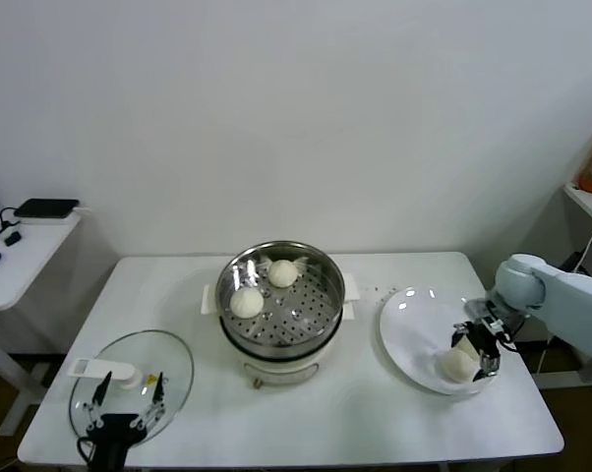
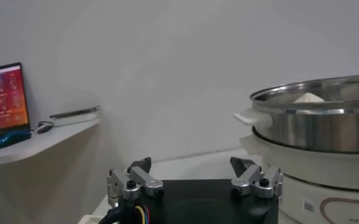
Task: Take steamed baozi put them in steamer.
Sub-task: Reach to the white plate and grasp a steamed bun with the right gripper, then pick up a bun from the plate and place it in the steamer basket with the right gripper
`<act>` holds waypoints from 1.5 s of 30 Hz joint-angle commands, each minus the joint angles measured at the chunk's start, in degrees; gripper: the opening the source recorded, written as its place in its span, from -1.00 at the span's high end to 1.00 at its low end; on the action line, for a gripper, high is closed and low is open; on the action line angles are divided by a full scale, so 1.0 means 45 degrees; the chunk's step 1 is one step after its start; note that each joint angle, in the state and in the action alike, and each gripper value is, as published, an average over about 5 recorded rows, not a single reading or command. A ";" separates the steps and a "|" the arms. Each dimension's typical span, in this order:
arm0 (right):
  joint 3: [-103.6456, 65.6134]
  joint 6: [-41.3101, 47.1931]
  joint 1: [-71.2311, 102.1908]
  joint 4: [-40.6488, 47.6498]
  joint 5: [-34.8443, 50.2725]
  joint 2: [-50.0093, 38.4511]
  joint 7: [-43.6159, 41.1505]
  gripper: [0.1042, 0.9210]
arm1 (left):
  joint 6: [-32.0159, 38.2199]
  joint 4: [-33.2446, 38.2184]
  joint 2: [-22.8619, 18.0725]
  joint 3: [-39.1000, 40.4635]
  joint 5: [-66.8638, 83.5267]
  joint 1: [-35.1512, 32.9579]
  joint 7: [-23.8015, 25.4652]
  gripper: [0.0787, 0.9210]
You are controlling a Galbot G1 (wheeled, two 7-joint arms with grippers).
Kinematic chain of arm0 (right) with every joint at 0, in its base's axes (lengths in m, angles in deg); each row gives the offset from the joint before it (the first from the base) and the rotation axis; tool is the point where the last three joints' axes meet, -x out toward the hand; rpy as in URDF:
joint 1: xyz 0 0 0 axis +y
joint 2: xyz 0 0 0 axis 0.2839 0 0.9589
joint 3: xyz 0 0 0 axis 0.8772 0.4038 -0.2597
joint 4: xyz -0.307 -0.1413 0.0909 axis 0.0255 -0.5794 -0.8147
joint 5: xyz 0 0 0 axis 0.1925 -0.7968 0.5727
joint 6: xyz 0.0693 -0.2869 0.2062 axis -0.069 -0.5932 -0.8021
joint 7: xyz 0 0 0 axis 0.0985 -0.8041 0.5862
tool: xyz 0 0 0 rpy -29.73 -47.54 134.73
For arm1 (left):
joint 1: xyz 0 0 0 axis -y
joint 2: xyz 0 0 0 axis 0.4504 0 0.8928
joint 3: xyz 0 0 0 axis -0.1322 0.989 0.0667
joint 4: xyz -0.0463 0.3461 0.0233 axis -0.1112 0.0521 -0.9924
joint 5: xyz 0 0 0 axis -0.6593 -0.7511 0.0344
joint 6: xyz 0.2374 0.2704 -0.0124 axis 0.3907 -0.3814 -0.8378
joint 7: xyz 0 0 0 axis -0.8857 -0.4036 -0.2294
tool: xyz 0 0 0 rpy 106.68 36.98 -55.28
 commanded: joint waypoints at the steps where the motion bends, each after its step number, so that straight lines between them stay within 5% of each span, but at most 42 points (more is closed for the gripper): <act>1: -0.0346 -0.0053 0.0468 0.0278 -0.0231 0.0216 0.0060 -0.76 | -0.0013 -0.0019 0.0022 0.0007 0.0002 0.0015 0.0004 -0.77; 45: -0.0146 -0.0191 -0.1033 -0.0279 0.0328 0.0198 -0.0141 -0.54 | 0.0003 -0.0228 -0.0012 0.0047 -0.0026 0.0142 -0.0024 -0.77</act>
